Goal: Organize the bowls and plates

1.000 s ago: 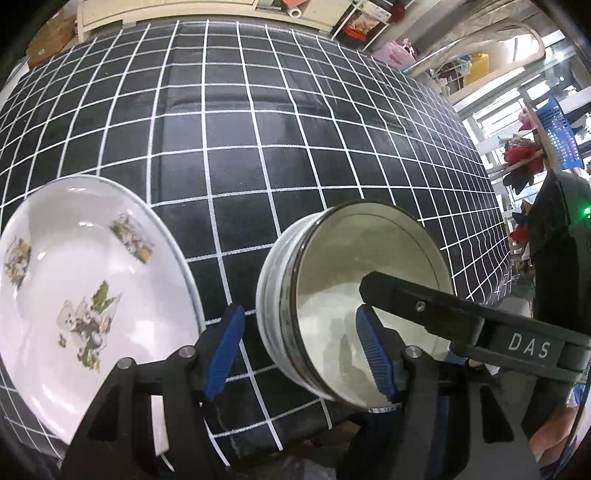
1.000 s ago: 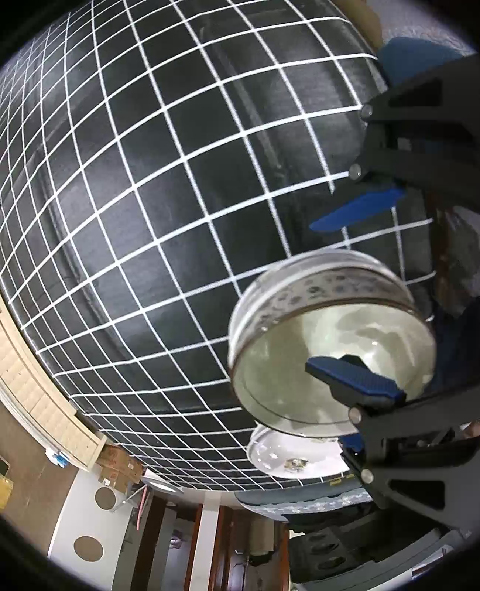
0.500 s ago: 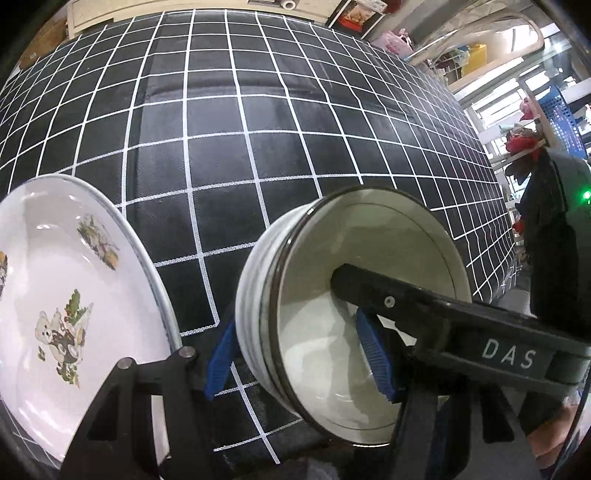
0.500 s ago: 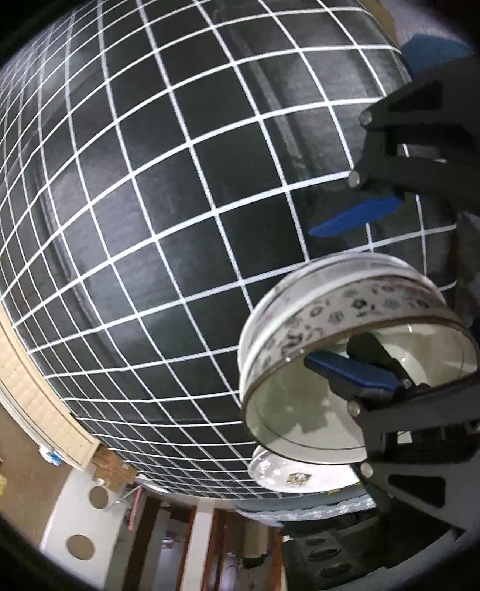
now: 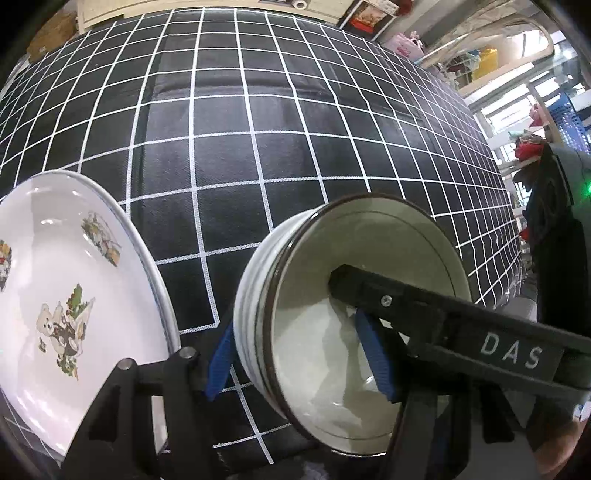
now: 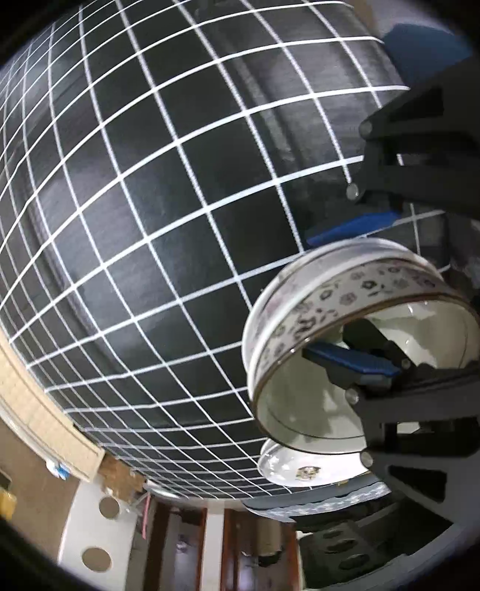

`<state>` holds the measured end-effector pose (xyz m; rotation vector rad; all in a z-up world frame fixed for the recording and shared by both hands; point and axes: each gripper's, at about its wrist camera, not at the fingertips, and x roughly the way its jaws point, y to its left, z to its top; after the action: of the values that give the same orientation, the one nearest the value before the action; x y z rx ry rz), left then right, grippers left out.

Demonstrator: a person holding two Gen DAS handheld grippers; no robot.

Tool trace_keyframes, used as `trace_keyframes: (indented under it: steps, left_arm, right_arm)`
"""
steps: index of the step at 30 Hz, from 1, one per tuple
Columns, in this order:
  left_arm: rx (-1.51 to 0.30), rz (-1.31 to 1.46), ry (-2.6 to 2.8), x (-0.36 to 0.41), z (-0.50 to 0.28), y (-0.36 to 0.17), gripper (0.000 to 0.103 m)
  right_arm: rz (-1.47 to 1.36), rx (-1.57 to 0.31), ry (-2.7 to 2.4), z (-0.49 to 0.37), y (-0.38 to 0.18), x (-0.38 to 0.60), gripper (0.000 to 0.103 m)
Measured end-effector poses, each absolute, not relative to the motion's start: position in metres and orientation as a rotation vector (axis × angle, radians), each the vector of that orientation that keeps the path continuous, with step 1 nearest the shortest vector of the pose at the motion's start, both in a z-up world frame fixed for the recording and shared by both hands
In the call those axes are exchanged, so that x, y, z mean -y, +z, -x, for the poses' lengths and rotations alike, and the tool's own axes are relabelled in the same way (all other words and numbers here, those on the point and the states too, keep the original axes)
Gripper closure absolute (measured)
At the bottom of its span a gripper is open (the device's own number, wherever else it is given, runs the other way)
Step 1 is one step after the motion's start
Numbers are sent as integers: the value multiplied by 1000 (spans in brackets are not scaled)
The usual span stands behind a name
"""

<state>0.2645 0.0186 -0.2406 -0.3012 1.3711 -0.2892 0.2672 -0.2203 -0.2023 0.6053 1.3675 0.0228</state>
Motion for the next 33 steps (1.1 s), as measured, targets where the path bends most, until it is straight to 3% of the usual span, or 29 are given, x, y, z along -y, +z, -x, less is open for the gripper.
trace_keyframes:
  steps: [9,18,25,33]
  left_arm:
    - [-1375,323,-261,-22,-261,-237,42]
    - [-1320,337,-255,-36,-257,-200,42]
    - [-1255,359,-197,-83,-256,-163,43]
    - [-1237,412,-103,-151,-249,-168,43]
  right_arm:
    - [-602,-1397,-26,-268,-198,211,44]
    - [-554,-1364,-7,-268,-164,189,44]
    - [-498,-1330,77,-281,-131,147,44]
    - [-422,-1350,159,-301,-135,82,45]
